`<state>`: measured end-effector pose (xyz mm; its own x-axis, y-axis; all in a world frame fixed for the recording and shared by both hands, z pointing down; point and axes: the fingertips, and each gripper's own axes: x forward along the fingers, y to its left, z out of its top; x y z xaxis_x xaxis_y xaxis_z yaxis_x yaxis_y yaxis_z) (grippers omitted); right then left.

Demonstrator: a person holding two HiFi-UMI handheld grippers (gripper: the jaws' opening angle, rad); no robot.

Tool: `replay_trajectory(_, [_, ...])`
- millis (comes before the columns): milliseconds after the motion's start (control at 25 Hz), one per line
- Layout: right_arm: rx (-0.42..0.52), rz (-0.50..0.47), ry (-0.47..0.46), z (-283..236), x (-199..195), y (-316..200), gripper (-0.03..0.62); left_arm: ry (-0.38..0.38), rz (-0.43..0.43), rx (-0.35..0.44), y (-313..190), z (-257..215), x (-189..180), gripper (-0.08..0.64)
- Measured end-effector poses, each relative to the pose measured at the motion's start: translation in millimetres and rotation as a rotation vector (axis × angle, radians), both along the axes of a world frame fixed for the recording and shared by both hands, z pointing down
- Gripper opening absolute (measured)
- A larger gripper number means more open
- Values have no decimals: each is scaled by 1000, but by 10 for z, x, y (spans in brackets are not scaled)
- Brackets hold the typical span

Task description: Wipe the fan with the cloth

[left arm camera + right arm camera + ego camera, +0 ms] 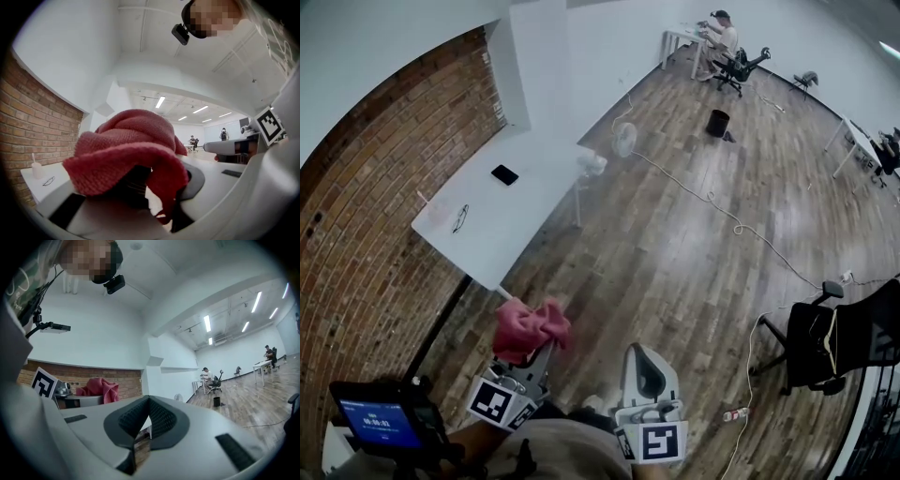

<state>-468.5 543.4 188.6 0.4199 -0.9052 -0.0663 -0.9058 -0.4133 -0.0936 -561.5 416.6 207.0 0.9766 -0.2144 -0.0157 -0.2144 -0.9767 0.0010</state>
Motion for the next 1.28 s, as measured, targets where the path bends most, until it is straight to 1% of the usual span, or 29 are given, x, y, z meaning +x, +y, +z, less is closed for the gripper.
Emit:
replay_trajectory(120, [-7,15,20,-29,54,-16,11,-11,-2,15,15,-42,57,60])
replay_trajectory(240, [-22,5,29,-4,63,-47,11,-21,0,12,72,-30,117,60])
replay_trajectory(400, [-42,3,29,62,66,-4,11,-31,9,14,186,-14,198,60])
replay_trajectory(520, [-44,0,24,85,63,21,11,-36,22,31,257,-25,215,60])
replay_trajectory(600, [-47,-2,17,111,62,-3,11,-36,24,40,249,-24,213,60])
replay_trajectory(680, [-56,-9,-2,169,52,-36,11,-40,22,33,215,15,219,60])
replay_trajectory(760, [-85,-32,-44,273,5,-57,11,-50,20,22,176,85,239,60])
replay_trajectory(840, [-119,-42,-64,359,7,-83,11,-62,18,12,97,160,280,60])
replay_trajectory(1000, [-137,-4,-85,453,219,-135,11,-77,16,-22,-102,308,437,60])
replay_trajectory(1120, [-136,39,-56,474,491,-230,11,-80,35,-32,-250,385,642,60])
replay_trajectory(1160, [-145,43,-55,480,571,-296,11,-80,44,-36,-316,401,731,60])
replay_trajectory(1280, [-178,27,-90,492,758,-550,11,-81,71,-52,-536,439,1016,60])
